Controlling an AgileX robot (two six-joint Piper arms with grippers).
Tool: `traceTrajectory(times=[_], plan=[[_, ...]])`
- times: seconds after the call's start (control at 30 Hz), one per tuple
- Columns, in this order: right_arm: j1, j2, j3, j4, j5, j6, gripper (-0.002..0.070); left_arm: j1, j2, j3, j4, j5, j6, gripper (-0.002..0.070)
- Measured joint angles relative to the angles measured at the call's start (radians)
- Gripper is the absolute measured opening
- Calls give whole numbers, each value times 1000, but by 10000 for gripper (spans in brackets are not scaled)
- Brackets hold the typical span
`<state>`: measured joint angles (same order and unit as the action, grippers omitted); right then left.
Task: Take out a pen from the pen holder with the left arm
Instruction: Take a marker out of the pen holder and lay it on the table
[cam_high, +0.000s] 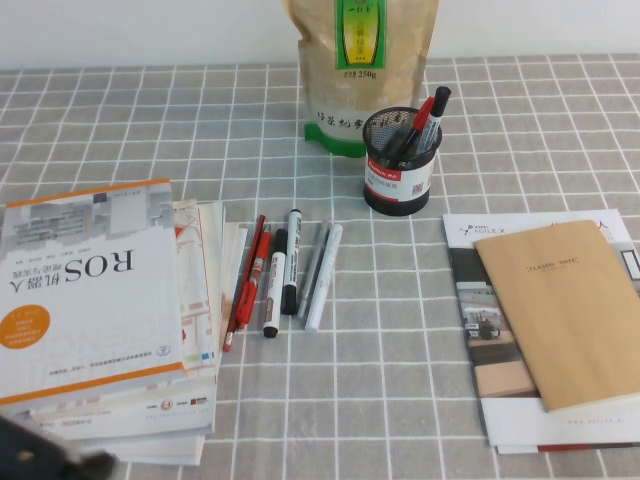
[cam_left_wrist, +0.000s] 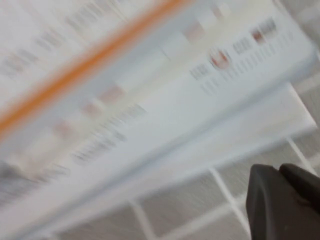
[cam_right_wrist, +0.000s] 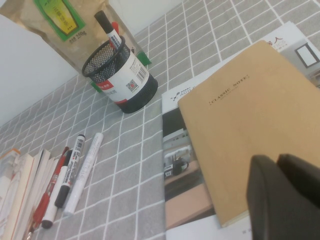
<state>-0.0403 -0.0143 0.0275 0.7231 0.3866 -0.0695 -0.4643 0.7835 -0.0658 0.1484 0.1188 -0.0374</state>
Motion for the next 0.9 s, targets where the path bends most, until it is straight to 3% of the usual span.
traceTrajectory(times=[0.2, 0.3, 0.4, 0.63, 0.9], plan=[[0, 0, 0, 0, 0, 0, -13, 256, -292, 8, 152, 19, 2, 0], [0, 0, 0, 0, 0, 0, -13, 405, -430, 8, 181, 24, 3, 0], [0, 0, 0, 0, 0, 0, -13, 498, -553, 19, 179, 26, 3, 0], [0, 0, 0, 0, 0, 0, -13, 518, -759, 71, 87, 34, 3, 0], [0, 0, 0, 0, 0, 0, -13, 507, -787, 90, 26, 82, 3, 0]])
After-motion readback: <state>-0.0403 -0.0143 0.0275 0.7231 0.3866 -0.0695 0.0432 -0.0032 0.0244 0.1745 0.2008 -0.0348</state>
